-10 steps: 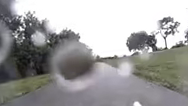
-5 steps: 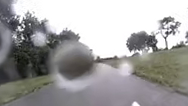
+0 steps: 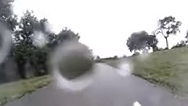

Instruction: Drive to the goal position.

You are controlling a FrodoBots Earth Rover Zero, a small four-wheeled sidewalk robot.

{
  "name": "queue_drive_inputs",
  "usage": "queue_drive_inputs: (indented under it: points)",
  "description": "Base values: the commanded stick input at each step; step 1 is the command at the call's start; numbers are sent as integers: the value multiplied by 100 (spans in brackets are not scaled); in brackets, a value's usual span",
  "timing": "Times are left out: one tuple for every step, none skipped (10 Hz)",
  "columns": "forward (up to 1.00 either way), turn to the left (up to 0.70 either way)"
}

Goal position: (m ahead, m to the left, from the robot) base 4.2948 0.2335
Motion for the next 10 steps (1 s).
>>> queue_drive_inputs:
  points:
    - [70,0]
    - [70,0]
    - [70,0]
    - [70,0]
    - [70,0]
    - [70,0]
    - [70,0]
    - [70,0]
    - [70,0]
    - [70,0]
